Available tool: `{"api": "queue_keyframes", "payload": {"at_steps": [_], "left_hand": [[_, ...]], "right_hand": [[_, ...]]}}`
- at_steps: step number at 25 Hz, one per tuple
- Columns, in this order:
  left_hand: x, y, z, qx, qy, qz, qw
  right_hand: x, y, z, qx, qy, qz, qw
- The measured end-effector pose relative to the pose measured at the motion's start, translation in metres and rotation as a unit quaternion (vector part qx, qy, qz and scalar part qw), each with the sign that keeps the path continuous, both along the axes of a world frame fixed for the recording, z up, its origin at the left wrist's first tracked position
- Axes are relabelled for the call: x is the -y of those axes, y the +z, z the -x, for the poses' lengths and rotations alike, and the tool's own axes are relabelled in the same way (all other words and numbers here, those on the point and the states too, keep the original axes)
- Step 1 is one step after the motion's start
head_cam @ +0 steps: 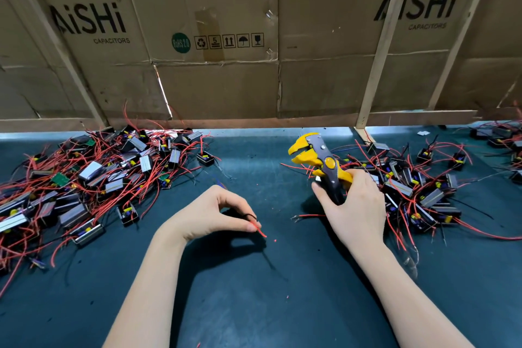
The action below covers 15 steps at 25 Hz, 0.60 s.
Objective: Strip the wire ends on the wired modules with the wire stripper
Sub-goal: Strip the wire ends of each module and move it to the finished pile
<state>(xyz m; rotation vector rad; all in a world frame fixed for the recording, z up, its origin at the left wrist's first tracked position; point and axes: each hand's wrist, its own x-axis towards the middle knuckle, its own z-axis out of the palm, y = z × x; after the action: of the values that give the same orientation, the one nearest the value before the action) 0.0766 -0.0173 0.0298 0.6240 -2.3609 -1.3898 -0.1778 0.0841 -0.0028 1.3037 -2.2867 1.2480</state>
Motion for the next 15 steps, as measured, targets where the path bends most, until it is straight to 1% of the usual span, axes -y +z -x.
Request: {"api": "queue_keyframes", "payload": {"at_steps": [3,5,7,9,10,12,15], "left_hand": [[-0.002,-0.002,0.002,-0.010,0.024,-0.034,0.999],[-0.003,-0.003,0.003,-0.065,0.084,-0.058,0.993],[0.000,-0.005,0.008,-0.140,0.175,-0.036,0.974],[0.003,-0.008,0.015,-0.172,0.266,0.000,0.948],[0.003,-0.009,0.019,-0.179,0.298,0.006,0.938],[0.001,-0.011,0.026,-0.197,0.330,0.008,0.923],[-0.004,-0.014,0.033,-0.215,0.335,0.037,0.917]], "right_hand": [[-0.003,0.006,-0.003,0.085,0.080,0.070,0.991],[-0.006,0.009,-0.007,0.105,0.142,0.104,0.979],[-0.008,0.010,-0.012,0.121,0.211,0.120,0.963],[-0.008,0.008,-0.015,0.181,0.272,0.108,0.939],[-0.007,0.007,-0.016,0.215,0.290,0.086,0.929],[-0.004,0.003,-0.016,0.260,0.304,0.033,0.916],[-0.001,0.001,-0.013,0.313,0.303,0.008,0.900]]}}
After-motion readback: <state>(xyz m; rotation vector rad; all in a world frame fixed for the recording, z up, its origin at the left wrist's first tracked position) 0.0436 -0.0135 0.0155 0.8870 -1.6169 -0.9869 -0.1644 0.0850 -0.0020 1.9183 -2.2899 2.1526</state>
